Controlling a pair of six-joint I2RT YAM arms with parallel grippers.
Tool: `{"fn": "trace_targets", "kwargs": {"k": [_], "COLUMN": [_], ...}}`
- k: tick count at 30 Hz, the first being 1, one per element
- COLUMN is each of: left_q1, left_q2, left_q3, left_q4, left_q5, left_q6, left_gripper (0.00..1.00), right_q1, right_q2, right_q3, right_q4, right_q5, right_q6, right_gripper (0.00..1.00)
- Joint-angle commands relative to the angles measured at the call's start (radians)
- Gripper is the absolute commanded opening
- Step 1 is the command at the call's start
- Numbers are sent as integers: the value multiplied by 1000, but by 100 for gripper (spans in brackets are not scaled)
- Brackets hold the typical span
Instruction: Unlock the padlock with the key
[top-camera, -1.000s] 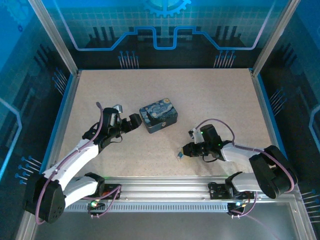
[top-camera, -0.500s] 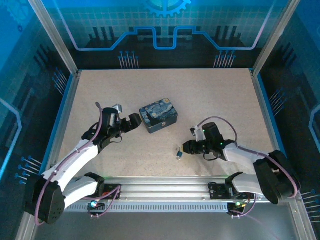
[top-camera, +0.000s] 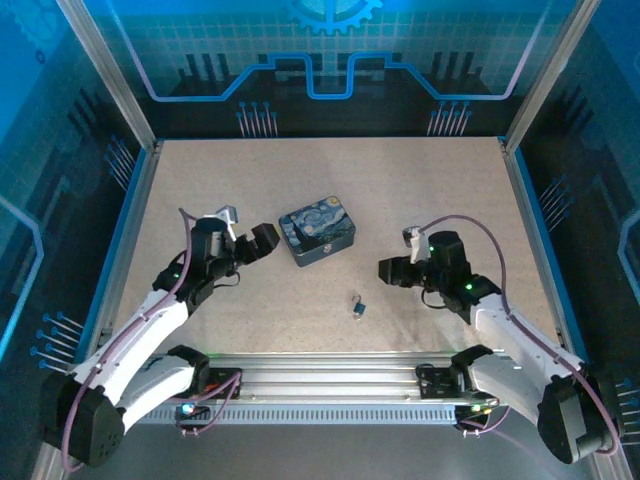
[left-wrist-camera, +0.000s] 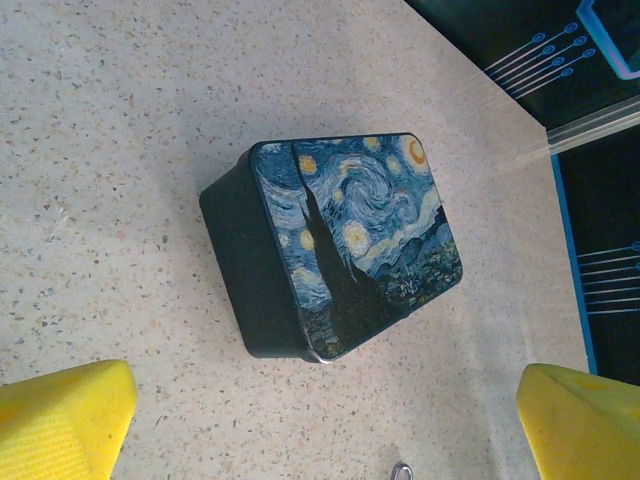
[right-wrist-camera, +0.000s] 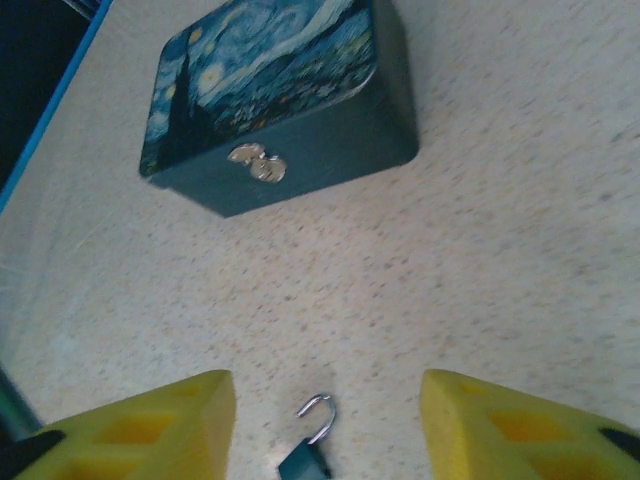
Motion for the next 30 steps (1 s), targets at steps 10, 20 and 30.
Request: {"fn": "trace_targets", "kwargs": {"k": [10,20,30], "left_q1": [11,12,13], "left_q2": [-62,-57,-26], "left_q3": [22,32,38], "left_q4": [-65,-79,-75], "left_q5": [-52,-117,-148], "left_q6": [7,59,87], "left_gripper": [99,99,99], "right_q1": [-207,-293,-356], "right_q2": [-146,-115,55], "right_q3": [5,-35,-123], "right_q4": [-51,44,375], "right_q5": [108,171,279], "right_q6": [-99,-157,-294], "right_gripper": [97,100,100]}}
